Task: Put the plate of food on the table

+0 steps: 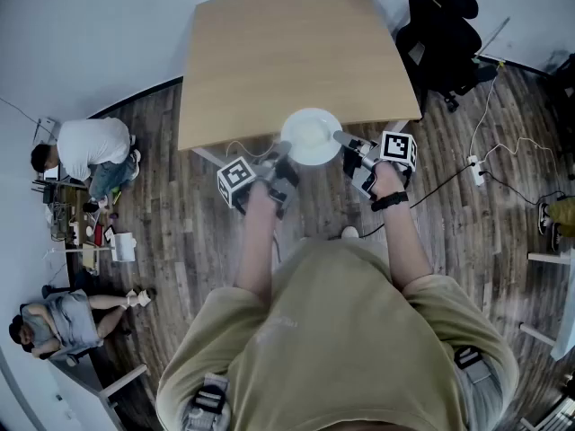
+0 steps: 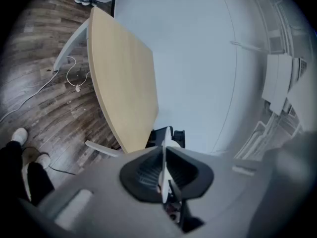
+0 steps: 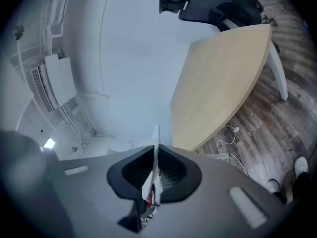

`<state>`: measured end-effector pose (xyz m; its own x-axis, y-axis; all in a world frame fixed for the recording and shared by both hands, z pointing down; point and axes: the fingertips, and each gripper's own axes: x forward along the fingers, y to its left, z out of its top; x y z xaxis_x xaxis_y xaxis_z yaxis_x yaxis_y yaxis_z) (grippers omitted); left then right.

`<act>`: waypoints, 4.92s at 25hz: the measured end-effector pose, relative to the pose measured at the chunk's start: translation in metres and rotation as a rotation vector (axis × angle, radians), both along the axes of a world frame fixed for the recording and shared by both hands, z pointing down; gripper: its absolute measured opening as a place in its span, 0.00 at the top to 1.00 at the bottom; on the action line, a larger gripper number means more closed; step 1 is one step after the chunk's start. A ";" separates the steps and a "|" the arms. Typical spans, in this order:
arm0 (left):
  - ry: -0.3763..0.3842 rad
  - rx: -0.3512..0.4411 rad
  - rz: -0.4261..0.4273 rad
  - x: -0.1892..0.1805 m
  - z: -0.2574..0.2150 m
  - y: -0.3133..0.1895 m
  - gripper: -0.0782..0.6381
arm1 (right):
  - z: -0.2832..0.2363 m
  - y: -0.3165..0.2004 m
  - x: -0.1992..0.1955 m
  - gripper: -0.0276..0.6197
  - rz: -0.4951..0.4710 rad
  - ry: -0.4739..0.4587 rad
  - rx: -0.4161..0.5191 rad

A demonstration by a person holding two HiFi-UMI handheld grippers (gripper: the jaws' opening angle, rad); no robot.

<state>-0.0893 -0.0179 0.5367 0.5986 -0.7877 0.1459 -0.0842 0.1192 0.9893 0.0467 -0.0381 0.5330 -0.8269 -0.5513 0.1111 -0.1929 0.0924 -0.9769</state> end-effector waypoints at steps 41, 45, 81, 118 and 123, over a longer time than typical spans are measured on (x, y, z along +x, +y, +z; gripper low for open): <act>-0.092 0.131 -0.127 -0.079 -0.014 0.050 0.88 | -0.016 0.028 -0.088 0.89 -0.097 0.051 0.223; -0.122 0.093 -0.093 -0.013 0.003 -0.145 0.88 | 0.006 -0.162 -0.021 0.90 -0.088 0.074 0.190; -0.339 0.004 0.105 0.042 0.104 -0.436 0.86 | 0.124 -0.435 0.030 0.85 -0.092 0.350 0.042; -0.810 -0.154 0.279 -0.004 0.242 -0.608 0.77 | 0.239 -0.603 -0.019 0.80 -0.072 0.524 -0.088; -0.861 -0.174 0.310 -0.003 0.247 -0.602 0.77 | 0.244 -0.594 -0.020 0.75 -0.131 0.584 -0.068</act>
<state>-0.0919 -0.6195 0.7840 0.4091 -0.5364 0.7382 -0.8335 0.1095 0.5415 0.0266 -0.6316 0.7768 -0.6786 -0.4248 0.5992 -0.6909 0.0923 -0.7171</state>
